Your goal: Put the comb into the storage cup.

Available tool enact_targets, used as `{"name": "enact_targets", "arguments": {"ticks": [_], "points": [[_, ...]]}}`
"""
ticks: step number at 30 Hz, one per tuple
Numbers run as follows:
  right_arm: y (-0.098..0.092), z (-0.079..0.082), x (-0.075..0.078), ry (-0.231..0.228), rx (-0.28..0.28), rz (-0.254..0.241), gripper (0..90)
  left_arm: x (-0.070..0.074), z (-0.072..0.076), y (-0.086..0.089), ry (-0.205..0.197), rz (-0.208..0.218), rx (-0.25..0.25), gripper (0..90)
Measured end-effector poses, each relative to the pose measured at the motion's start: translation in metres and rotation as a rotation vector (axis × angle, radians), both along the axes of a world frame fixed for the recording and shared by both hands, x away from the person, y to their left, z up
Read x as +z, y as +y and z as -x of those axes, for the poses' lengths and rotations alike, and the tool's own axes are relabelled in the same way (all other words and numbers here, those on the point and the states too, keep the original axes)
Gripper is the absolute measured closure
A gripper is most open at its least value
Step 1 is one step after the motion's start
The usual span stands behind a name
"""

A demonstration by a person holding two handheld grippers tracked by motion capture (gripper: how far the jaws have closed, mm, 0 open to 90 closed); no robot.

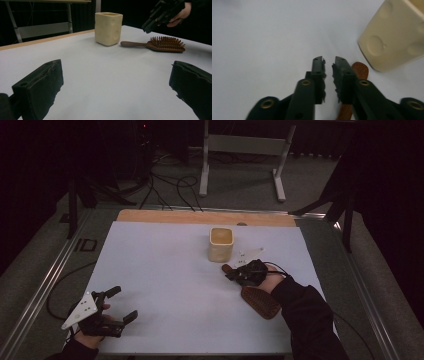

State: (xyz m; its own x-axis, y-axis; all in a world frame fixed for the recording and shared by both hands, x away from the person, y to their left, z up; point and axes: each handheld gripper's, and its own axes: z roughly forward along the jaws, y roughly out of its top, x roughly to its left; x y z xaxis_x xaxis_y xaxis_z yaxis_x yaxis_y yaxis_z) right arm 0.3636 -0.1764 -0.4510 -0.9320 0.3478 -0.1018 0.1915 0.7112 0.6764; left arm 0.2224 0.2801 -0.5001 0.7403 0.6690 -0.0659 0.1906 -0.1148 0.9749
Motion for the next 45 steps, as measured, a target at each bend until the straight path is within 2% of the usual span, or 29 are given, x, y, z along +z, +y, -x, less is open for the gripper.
{"name": "enact_targets", "arguments": {"ticks": [3, 10, 15, 21, 30, 38, 45], "points": [[0.002, -0.004, -0.004, 0.0, 0.019, 0.036, 89.8, 0.0, 0.0, 0.0, 0.001, -0.002, -0.002, 0.1], [0.005, -0.013, -0.014, 0.041, 0.025, 0.091, 90.0, 0.0, 0.0, 0.0, 0.001, -0.004, -0.003, 0.1], [0.008, -0.019, -0.02, 0.043, 0.051, 0.137, 90.0, 0.0, 0.0, -0.001, 0.0, -0.007, -0.003, 0.1], [0.013, -0.024, -0.027, 0.069, 0.054, 0.198, 90.0, 0.0, 0.0, -0.001, 0.0, -0.011, -0.005, 0.1], [0.016, -0.029, -0.035, 0.078, 0.058, 0.261, 90.0, -0.001, 0.0, 0.0, 0.001, -0.014, -0.006, 0.1], [0.012, -0.034, -0.039, 0.098, 0.042, 0.293, 90.0, -0.001, 0.0, 0.0, 0.001, -0.014, -0.006, 0.1], [0.003, -0.037, -0.038, 0.106, 0.017, 0.287, 90.0, -0.001, 0.0, 0.0, 0.001, -0.014, -0.004, 0.1]]}}
